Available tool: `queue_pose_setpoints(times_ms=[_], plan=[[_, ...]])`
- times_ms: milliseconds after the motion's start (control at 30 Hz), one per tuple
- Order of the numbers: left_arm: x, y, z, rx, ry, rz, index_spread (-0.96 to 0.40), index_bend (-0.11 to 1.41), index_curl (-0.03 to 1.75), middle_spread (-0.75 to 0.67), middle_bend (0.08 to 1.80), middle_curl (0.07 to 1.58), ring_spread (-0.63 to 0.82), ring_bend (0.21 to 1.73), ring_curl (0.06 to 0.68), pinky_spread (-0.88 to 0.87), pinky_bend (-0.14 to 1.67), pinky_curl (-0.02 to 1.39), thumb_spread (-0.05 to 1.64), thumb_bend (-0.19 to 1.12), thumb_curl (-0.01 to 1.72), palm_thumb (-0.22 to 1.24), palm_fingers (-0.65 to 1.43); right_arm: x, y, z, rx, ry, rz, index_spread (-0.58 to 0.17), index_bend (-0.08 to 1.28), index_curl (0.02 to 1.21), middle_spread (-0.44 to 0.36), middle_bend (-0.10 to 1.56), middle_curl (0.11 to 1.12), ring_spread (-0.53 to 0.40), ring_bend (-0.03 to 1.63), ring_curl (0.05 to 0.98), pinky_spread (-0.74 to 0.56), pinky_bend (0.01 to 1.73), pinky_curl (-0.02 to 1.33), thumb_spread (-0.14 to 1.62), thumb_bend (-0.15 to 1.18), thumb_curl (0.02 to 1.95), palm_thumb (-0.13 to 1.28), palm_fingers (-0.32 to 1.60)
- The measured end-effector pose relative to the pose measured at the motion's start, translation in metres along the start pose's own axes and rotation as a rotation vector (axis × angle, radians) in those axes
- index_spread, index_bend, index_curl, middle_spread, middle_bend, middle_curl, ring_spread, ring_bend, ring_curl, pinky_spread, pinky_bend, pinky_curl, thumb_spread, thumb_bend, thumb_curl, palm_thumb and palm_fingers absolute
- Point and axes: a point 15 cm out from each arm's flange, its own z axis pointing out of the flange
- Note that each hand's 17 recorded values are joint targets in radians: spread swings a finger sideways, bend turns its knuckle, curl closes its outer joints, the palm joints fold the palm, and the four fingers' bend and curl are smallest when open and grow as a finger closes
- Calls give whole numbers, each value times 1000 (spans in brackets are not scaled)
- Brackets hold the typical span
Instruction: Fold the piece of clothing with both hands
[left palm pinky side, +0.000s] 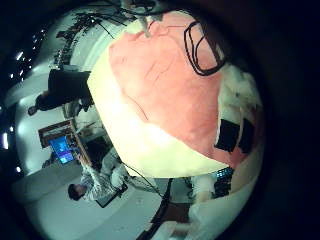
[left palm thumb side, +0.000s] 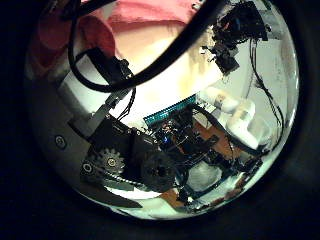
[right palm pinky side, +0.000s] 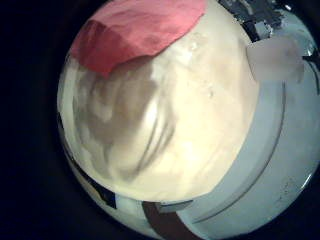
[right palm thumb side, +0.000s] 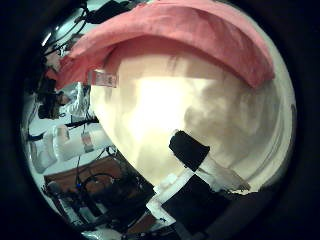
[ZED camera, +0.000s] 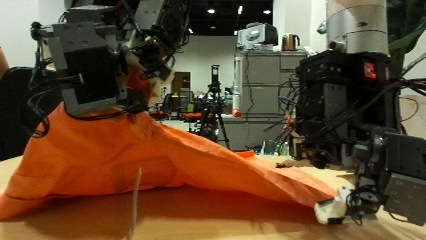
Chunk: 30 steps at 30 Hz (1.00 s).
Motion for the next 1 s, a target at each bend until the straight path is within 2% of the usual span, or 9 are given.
queue_pose_setpoints(times_ms=[233, 400, 533, 567, 600, 633, 700, 800, 1000], plan=[[0, 8, -8, -3, -1, -1, -649, 528, 1014, -590, 891, 1417, -375, 1707, 593, -500, 1636, 682, 1131, 3, 817, 1009, 676, 2, -9, 14, -39, -10, 12, -169, 172, 313, 89, 206, 358, 199, 300, 267, 290, 195, 297, 1032, -24, 315, 599, 228], [-1, 13, -10, -10, 0, -2, -647, 461, 1127, -587, 896, 1417, -372, 1711, 588, -497, 1646, 672, 1135, -5, 821, 1011, 674, 0, -18, 16, -20, -1, 28, -172, 166, 310, 65, 214, 362, 166, 333, 272, 278, 195, 297, 1026, -10, 329, 655, 289], [-2, 18, -10, -19, -1, -4, -642, 412, 1208, -584, 896, 1417, -377, 1712, 583, -495, 1650, 663, 1136, -5, 823, 1011, 678, 1, -21, 13, -6, 10, 53, -205, 187, 315, -17, 278, 386, 36, 477, 305, 151, 199, 283, 1028, -2, 356, 748, 534], [-3, 19, -10, -20, -2, -4, -641, 401, 1227, -583, 895, 1417, -374, 1711, 582, -495, 1651, 661, 1137, -5, 824, 1011, 680, 1, -21, 13, -5, 13, 56, -230, 146, 287, -70, 292, 384, -40, 590, 308, 15, 336, 296, 1031, 19, 372, 802, 863], [-3, 20, -10, -22, -3, -4, -639, 394, 1247, -583, 894, 1418, -376, 1710, 581, -494, 1650, 659, 1137, -5, 824, 1011, 684, 2, -21, 11, -3, 15, 59, -245, 144, 288, -99, 289, 389, -89, 650, 326, -82, 419, 310, 1030, 22, 381, 830, 964], [-4, 21, -10, -25, -8, -4, -637, 380, 1264, -582, 893, 1418, -373, 1709, 580, -493, 1650, 657, 1137, -5, 825, 1011, 684, 1, -21, 7, 5, 17, 61, -269, 167, 291, -127, 310, 402, -137, 722, 352, -196, 551, 344, 1033, 31, 392, 866, 1209], [-4, 23, -11, -25, -9, -5, -632, 358, 1298, -581, 890, 1418, -376, 1707, 578, -492, 1650, 653, 1138, -5, 826, 1011, 688, 2, -22, -1, 22, 21, 61, -291, 234, 344, -170, 418, 454, -199, 806, 418, -319, 705, 423, 1037, 29, 406, 901, 1320], [-5, 26, -11, -28, -10, -5, -623, 327, 1344, -580, 884, 1419, -378, 1703, 575, -491, 1648, 648, 1138, -5, 827, 1011, 695, 2, -24, -17, 61, 30, 61, -314, 440, 435, -175, 670, 549, -226, 890, 472, -373, 830, 494, 1050, 14, 416, 930, 1522], [-5, 33, -12, -47, -8, 8, -600, 271, 1423, -577, 869, 1422, -380, 1692, 570, -490, 1641, 638, 1139, -7, 825, 1005, 712, 1, -2, -40, 35, 41, 53, -303, 846, 617, -159, 1019, 685, -240, 1115, 579, -331, 1071, 620, 1153, 39, 446, 1027, 1356]])
